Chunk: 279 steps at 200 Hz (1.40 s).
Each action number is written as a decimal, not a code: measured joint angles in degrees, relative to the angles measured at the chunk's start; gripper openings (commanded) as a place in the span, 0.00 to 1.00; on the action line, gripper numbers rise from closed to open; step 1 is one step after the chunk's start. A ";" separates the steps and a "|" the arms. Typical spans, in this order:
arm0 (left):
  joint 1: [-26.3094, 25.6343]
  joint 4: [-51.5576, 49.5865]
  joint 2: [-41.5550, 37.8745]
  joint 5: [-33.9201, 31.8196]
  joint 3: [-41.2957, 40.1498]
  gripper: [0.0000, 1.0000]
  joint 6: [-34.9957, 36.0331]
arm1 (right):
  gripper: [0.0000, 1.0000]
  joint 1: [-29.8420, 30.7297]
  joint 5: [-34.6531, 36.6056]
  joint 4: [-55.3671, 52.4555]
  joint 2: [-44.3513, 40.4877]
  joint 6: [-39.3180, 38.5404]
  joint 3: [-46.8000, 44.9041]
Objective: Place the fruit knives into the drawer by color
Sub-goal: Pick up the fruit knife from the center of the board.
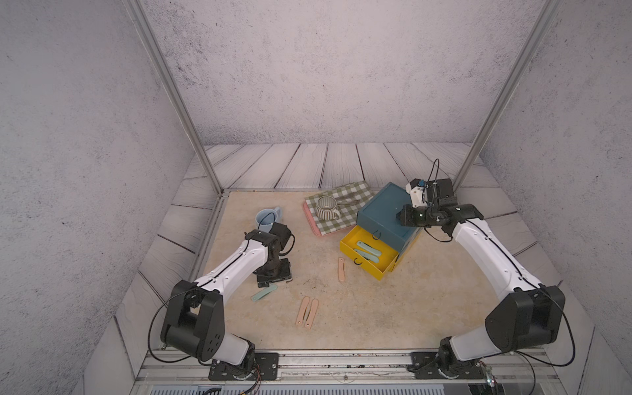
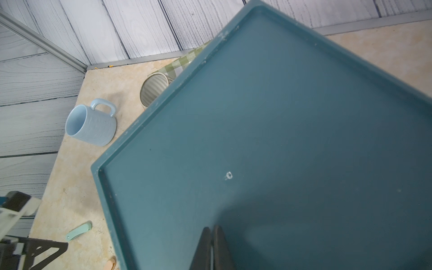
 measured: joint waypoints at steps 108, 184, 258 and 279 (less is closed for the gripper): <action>3.69 4.68 4.79 -3.65 -5.33 0.69 1.01 | 0.09 0.00 0.00 0.00 -0.07 0.00 -0.09; 6.03 6.29 7.56 -5.11 -5.07 0.69 2.86 | 0.10 0.00 0.00 0.00 -0.07 -0.02 -0.07; 7.74 7.87 10.25 -5.22 -4.31 0.70 3.32 | 0.10 0.00 0.00 -0.02 0.04 -0.02 -0.02; 8.66 8.09 10.49 -4.96 -4.11 0.70 3.45 | 0.10 0.00 0.00 0.00 0.07 -0.02 -0.02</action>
